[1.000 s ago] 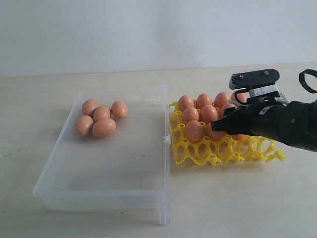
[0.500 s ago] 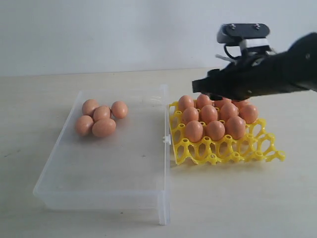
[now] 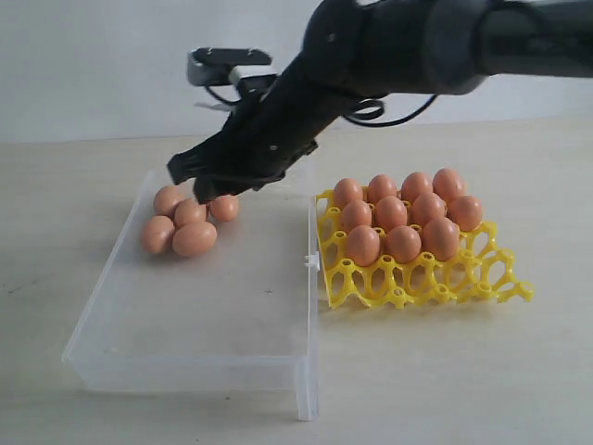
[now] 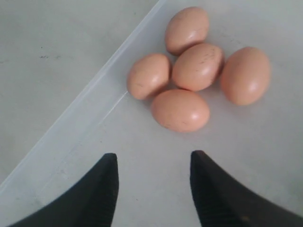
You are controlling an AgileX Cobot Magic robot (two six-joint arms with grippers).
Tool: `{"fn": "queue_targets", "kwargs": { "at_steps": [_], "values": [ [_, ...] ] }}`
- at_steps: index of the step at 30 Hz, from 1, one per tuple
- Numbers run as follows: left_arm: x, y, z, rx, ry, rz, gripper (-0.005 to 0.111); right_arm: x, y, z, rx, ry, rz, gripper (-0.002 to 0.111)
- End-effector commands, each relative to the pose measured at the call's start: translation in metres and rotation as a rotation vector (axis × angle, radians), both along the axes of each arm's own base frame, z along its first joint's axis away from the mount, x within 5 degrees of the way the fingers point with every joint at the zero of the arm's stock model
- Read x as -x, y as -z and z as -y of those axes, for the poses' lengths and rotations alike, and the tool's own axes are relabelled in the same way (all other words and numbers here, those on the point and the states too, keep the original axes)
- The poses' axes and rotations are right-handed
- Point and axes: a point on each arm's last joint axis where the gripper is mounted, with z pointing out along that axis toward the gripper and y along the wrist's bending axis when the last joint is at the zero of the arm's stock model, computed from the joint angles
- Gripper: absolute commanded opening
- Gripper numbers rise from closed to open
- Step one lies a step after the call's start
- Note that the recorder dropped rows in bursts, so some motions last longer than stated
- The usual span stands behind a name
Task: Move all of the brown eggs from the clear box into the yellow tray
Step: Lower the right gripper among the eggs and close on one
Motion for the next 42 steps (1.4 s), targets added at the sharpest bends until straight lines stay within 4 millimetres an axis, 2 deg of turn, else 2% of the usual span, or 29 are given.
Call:
{"fn": "queue_targets", "kwargs": {
  "at_steps": [1, 5, 8, 14, 25, 36, 42],
  "values": [
    [0.0, -0.002, 0.0, 0.004, -0.003, 0.019, 0.0, -0.024, 0.037, -0.032, 0.008, 0.029, -0.119, 0.057],
    [0.0, -0.002, 0.0, 0.004, -0.003, 0.019, 0.0, -0.042, 0.054, -0.046, -0.033, 0.108, -0.157, 0.057],
    [0.0, -0.002, 0.0, 0.004, -0.003, 0.019, 0.0, -0.046, 0.061, -0.048, -0.06, 0.182, -0.212, 0.057],
    [0.0, -0.002, 0.0, 0.004, -0.003, 0.019, 0.0, -0.05, 0.066, -0.042, -0.086, 0.242, -0.289, 0.057],
    [0.0, -0.002, 0.0, 0.004, -0.003, 0.019, 0.0, -0.047, 0.07, -0.034, -0.058, 0.227, -0.4, 0.057],
    [0.0, -0.002, 0.0, 0.004, -0.003, 0.019, 0.0, -0.053, 0.094, -0.034, -0.066, 0.266, -0.411, 0.057],
    [0.0, -0.002, 0.0, 0.004, -0.003, 0.019, 0.0, -0.06, 0.094, -0.037, -0.144, 0.328, -0.377, 0.057]
  ]
}}
